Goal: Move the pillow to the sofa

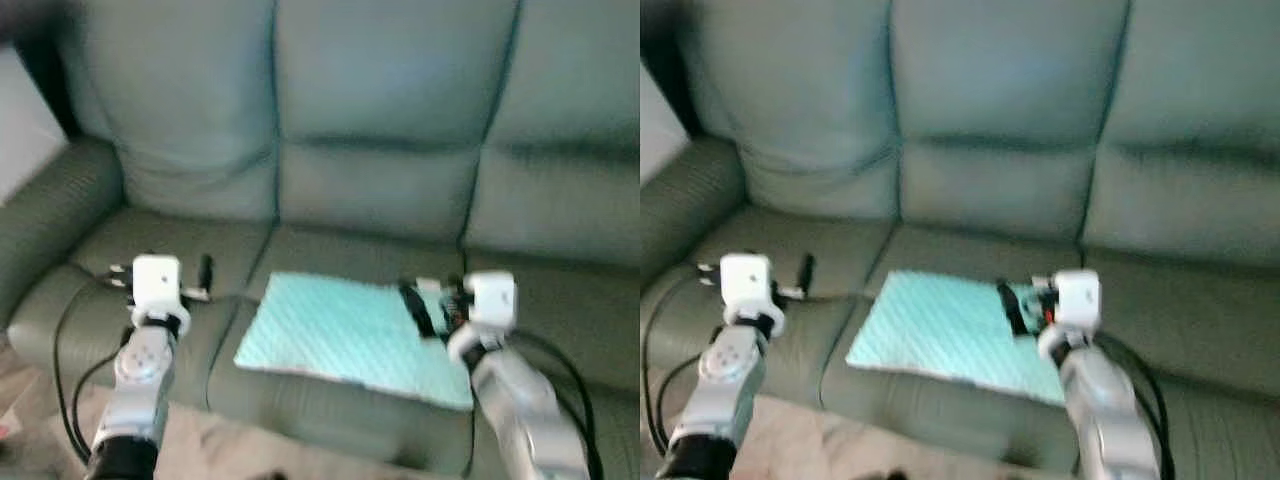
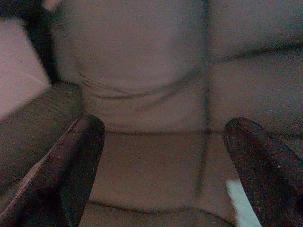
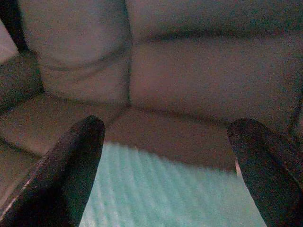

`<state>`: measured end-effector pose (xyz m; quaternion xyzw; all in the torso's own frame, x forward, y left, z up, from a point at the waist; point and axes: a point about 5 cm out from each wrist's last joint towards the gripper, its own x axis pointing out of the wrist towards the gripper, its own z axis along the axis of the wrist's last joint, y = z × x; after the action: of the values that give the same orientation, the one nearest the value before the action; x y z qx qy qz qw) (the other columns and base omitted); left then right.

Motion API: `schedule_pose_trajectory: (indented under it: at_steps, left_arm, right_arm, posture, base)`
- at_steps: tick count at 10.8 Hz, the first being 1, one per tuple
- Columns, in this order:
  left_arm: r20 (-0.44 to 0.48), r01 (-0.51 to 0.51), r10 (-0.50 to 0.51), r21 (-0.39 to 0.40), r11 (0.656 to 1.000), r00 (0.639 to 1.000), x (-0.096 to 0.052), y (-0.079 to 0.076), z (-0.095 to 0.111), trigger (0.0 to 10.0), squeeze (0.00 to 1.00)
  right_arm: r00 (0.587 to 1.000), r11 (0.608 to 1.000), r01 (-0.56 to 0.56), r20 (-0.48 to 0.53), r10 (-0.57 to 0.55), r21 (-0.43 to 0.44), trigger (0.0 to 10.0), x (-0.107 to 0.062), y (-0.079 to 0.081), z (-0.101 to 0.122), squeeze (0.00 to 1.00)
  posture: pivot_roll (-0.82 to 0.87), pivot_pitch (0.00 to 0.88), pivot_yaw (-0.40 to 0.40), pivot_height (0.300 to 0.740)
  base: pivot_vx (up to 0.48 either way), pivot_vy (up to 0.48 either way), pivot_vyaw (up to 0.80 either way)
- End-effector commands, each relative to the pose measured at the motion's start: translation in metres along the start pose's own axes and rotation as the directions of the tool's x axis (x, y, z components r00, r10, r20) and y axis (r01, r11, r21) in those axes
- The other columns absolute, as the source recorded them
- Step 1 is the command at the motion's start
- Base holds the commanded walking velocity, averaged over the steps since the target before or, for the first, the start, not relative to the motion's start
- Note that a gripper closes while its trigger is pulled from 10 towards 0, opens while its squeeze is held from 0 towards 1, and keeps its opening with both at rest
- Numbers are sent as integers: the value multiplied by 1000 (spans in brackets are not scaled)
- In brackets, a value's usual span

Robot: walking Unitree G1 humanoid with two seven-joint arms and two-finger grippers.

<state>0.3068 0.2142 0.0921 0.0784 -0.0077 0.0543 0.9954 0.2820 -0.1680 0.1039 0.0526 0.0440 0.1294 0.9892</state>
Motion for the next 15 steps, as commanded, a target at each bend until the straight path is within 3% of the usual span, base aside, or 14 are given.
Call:
schedule_pose_trajectory:
  at_steps: [1,2,3,5,6,7,9,10,12,13,14,15]
  left_arm:
    - [6,-37,37,23,999,999,0,8,2,10000,0]
    - [9,-70,70,-38,997,998,-2,6,3,10000,0]
    - [20,-81,82,-44,996,996,-1,4,6,10000,0]
    - [29,-98,99,-26,995,995,0,2,10,10000,0]
    - [30,-53,53,-8,999,998,-2,-1,11,10000,0]
    - [4,-62,62,-45,997,998,-5,0,6,10000,0]
    - [-10,-71,71,-42,997,997,-4,-2,6,10000,0]
    - [-30,-55,53,-60,997,998,-5,-8,5,10000,0]
    - [-109,-44,22,-204,978,994,-7,-15,0,10000,0]
    - [-113,-61,47,-126,990,992,-3,-13,2,10000,0]
    - [-76,-5,-6,-144,990,997,-2,-15,5,10000,0]
    - [-93,-14,-1,-162,987,996,-1,-14,4,10000,0]
  right_arm:
    - [1000,1000,-8,-2,8,3,10000,0,1,-2,0]
    - [998,999,-44,41,45,-26,10000,18,6,12,0]
    - [997,998,-51,51,52,-31,10000,22,7,15,0]
    - [996,998,-63,55,64,-24,10000,24,12,14,0]
    - [996,998,-64,61,64,-13,10000,25,15,14,0]
    - [995,998,-65,71,65,-12,10000,26,16,15,0]
    - [994,998,-65,87,67,-27,10000,28,18,17,0]
    - [994,996,-67,84,72,-55,10000,27,19,15,0]
    - [995,997,-60,81,64,-46,10000,26,19,13,0]
    - [994,996,-70,80,73,-50,10000,26,22,12,0]
    - [994,996,-77,78,81,-52,10000,27,24,12,0]
    - [993,995,-85,78,90,-58,10000,28,25,13,0]
  posture:
    - [-93,0,74,740]
    - [-84,0,59,740]
    - [-80,0,57,740]
    - [-77,0,56,740]
    - [-83,0,61,740]
    - [-83,0,63,740]
    - [-82,0,69,740]
    - [-85,0,73,740]
    - [-91,0,76,740]
    - [-92,0,72,740]
    - [-95,0,68,740]
    - [-99,0,62,740]
  base:
    - [0,0,0]
    - [0,0,0]
    - [0,0,0]
    - [0,0,0]
    - [0,0,0]
    - [0,0,0]
    - [0,0,0]
    - [0,0,800]
    - [0,0,800]
    - [0,0,800]
    - [0,0,800]
    - [0,0,800]
